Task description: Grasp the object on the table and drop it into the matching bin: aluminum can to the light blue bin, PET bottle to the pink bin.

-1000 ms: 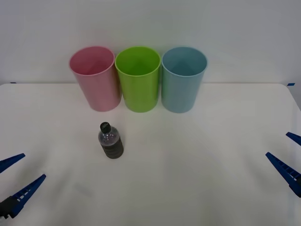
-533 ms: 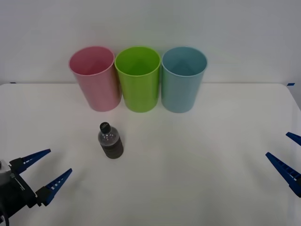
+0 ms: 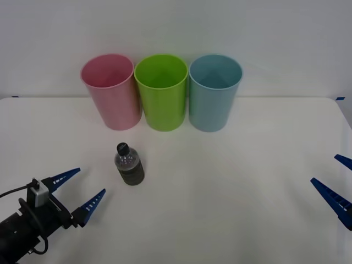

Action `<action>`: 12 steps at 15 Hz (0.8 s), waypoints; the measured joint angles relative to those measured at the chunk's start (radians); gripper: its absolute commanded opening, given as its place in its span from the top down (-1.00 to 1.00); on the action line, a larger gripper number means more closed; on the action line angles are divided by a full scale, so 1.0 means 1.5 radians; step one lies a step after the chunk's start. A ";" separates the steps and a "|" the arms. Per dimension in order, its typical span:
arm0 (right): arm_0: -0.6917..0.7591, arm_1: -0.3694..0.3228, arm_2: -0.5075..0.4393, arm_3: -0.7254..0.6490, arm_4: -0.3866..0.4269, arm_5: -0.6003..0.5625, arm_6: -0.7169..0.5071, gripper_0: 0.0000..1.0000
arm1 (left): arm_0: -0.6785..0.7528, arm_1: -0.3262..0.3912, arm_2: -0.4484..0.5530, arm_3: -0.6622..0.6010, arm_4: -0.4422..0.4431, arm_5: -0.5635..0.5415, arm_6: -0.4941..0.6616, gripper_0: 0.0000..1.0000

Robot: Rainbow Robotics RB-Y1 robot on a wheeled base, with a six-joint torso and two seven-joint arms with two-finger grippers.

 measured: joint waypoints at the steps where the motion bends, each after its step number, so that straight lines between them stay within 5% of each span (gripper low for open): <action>1: 0.000 0.000 0.000 0.000 0.000 0.000 0.000 -1.00 | -0.005 -0.001 -0.012 0.000 0.000 0.015 -0.003 -1.00; 12: 0.000 0.000 0.000 0.000 0.000 0.000 0.000 -1.00 | -0.053 -0.042 -0.083 0.001 -0.030 0.094 0.001 -1.00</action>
